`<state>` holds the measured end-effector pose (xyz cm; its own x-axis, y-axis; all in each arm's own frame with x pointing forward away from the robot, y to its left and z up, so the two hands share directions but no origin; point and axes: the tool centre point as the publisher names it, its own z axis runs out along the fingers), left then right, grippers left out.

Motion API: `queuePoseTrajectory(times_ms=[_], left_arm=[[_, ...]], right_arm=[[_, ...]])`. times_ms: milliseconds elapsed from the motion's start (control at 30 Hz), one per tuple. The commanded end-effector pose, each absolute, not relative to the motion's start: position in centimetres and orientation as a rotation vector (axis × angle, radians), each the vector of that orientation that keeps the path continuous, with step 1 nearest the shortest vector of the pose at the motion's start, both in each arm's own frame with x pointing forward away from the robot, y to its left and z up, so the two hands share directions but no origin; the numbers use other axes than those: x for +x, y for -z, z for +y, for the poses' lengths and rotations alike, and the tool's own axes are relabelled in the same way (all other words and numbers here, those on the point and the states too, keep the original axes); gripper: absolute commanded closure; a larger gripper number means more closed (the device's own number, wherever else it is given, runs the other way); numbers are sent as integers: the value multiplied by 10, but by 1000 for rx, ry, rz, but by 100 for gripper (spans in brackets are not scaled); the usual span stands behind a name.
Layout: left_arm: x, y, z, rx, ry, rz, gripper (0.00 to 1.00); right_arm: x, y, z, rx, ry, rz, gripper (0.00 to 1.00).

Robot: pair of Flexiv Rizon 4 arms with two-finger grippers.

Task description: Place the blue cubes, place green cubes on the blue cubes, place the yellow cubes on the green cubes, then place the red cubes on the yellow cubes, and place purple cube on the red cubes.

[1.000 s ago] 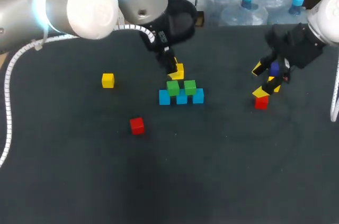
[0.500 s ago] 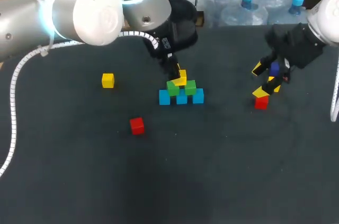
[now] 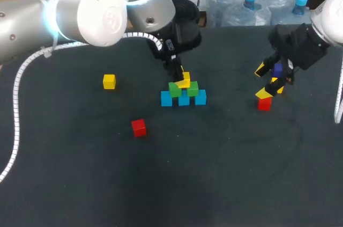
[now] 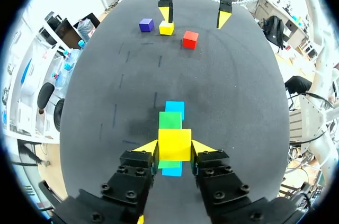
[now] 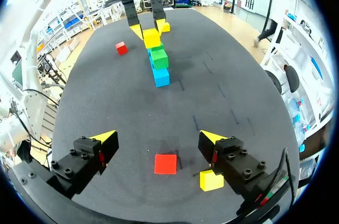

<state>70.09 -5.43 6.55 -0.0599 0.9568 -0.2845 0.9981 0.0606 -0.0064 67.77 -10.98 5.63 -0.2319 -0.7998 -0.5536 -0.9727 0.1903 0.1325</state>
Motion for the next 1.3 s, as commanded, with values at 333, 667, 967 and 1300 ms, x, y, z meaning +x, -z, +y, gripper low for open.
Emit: queuePoseTrajectory(times_ms=[333, 667, 967, 1300], left_arm=[[706, -62, -56, 2016, 309, 2133, 100], [707, -59, -56, 2021, 320, 2139, 100], [708, -58, -56, 2023, 324, 2139, 100], [708, -58, -55, 2025, 329, 2140, 100]], right_arm=[[678, -56, -110, -1668, -662, 2109, 0], [678, -56, -110, -1668, -662, 2109, 0], [678, -56, -110, -1668, -662, 2109, 0], [678, -56, -110, -1668, -662, 2109, 0]])
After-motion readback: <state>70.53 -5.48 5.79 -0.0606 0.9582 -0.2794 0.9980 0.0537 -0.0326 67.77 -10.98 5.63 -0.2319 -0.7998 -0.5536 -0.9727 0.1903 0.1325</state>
